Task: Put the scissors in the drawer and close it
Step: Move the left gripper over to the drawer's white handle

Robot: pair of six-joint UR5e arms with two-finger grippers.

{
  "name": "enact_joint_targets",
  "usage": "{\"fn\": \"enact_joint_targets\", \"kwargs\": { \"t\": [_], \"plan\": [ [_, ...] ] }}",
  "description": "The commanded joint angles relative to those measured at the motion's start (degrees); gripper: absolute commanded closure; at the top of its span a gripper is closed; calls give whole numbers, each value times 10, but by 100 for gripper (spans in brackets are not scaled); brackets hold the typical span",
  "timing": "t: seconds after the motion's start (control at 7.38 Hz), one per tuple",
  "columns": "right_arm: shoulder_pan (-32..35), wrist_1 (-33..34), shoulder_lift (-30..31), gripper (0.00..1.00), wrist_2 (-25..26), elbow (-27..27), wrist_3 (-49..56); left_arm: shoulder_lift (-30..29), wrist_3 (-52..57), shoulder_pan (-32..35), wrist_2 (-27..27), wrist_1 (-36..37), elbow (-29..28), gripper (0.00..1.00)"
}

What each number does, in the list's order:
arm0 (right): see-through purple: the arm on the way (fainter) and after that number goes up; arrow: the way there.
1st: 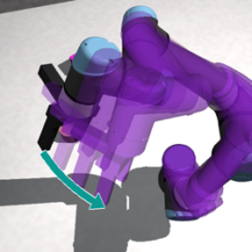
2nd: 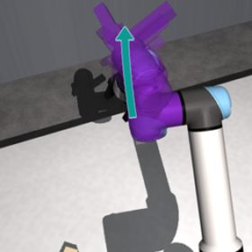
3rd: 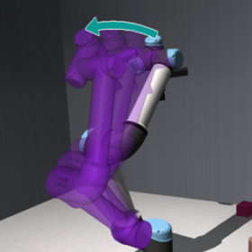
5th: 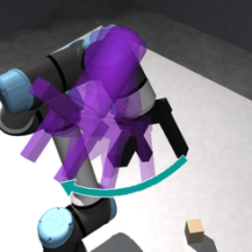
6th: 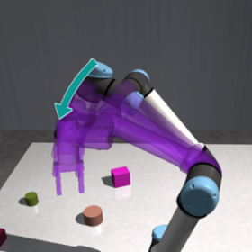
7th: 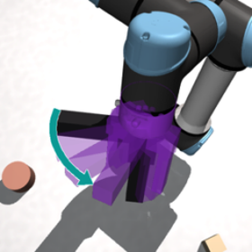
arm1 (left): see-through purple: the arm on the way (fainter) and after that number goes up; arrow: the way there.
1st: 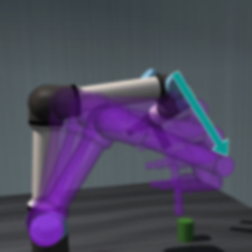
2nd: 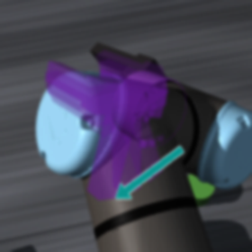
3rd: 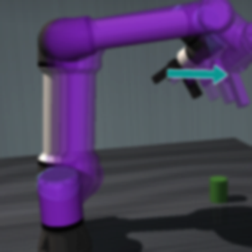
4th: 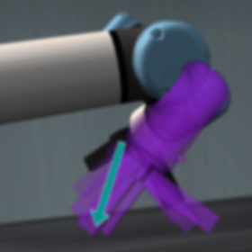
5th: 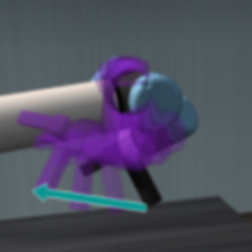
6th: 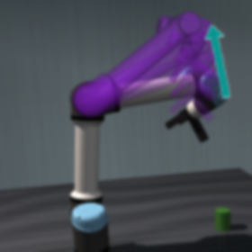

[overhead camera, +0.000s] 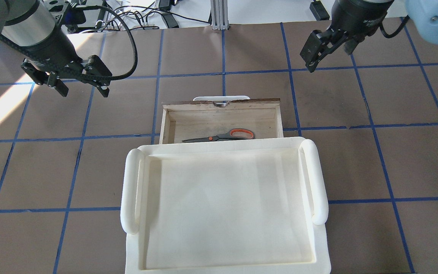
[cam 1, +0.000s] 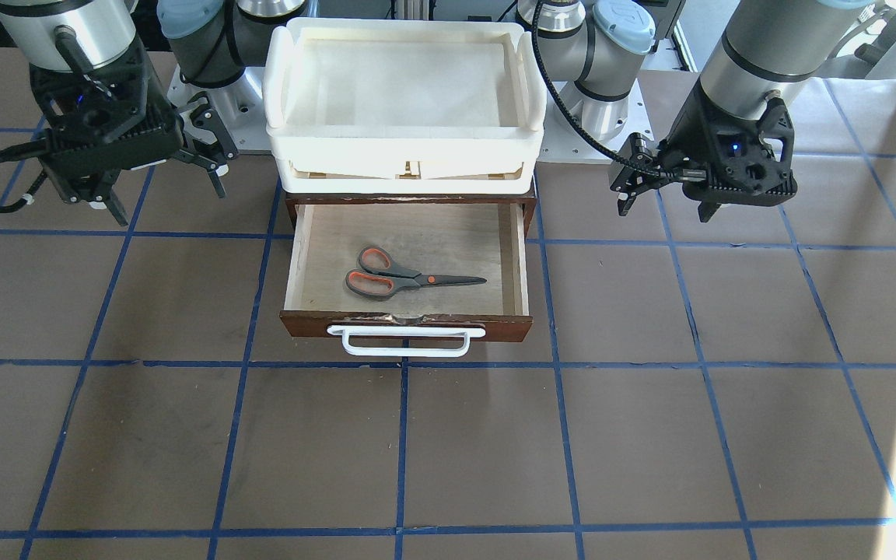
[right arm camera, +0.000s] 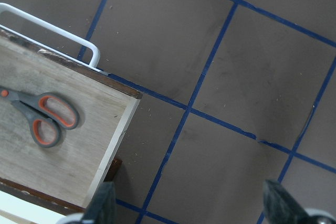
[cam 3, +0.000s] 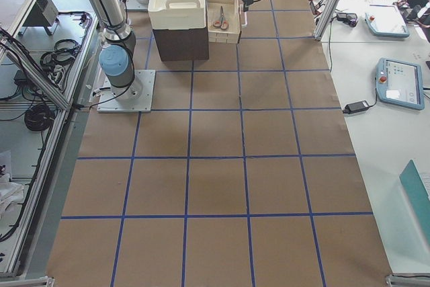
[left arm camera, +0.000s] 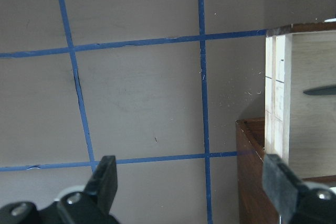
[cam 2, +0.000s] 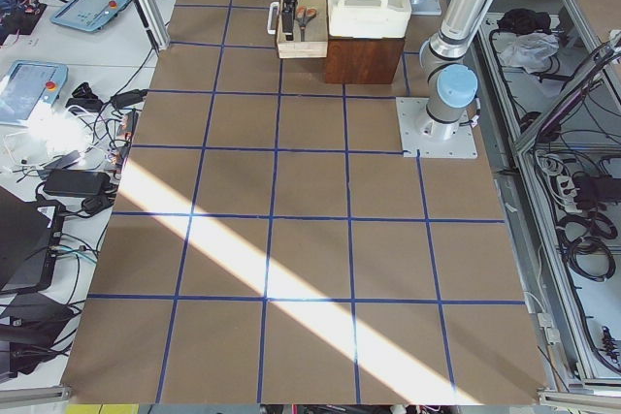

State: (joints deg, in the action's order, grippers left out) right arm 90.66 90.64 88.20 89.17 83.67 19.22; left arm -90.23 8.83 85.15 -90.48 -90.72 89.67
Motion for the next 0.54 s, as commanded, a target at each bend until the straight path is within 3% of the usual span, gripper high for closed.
{"fn": "enact_joint_targets", "kwargs": {
  "t": [0.0, 0.41],
  "plan": [
    [-5, -12, 12, 0, 8, 0, -137, -2, 0, 0, -8, 2, 1, 0],
    [-5, -13, 14, 0, 0, 4, -209, -3, -4, -2, -6, 8, -1, 0]
  ]
}}
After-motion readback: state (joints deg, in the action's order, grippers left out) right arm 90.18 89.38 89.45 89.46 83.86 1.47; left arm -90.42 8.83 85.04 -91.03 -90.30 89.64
